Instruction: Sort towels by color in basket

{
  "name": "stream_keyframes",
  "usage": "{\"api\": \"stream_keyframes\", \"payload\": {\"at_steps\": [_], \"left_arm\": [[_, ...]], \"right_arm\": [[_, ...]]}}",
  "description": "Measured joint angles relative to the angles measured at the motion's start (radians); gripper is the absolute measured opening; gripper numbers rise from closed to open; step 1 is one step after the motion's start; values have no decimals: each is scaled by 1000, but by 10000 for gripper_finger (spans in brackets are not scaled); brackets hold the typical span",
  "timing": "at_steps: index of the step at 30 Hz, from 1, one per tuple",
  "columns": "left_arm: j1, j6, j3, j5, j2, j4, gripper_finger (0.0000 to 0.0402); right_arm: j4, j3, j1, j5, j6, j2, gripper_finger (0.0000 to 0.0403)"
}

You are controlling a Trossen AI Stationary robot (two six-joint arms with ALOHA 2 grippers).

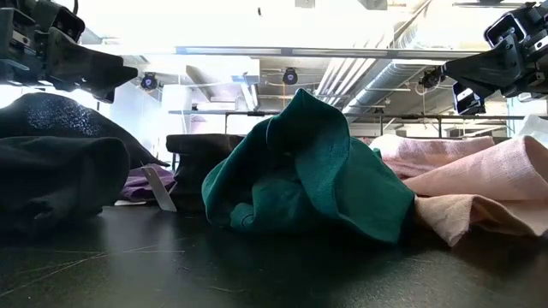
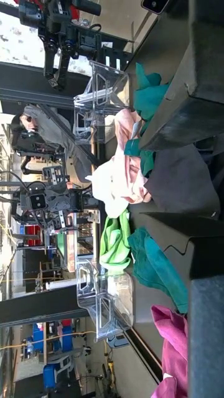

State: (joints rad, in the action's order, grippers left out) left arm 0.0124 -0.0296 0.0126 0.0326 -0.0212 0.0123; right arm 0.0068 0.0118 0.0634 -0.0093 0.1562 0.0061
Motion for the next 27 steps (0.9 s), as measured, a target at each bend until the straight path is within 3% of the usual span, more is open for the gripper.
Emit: {"api": "stream_keyframes", "payload": {"at_steps": [7,13,17,19,27], "left_arm": [[0,129,0,-24,-4,161,156],[0,10,0,-153,-115,502,156],[12,-58,2,-289,-301,680,156],[40,-38,21,-357,-427,694,156],[157,112,225,-380,-917,635,156]], "right_arm": [[0,0,0,0,0,0,0],[0,0,0,0,0,0,0],[0,0,0,0,0,0,0],[0,0,0,0,0,0,0],[0,0,0,0,0,0,0]]}}
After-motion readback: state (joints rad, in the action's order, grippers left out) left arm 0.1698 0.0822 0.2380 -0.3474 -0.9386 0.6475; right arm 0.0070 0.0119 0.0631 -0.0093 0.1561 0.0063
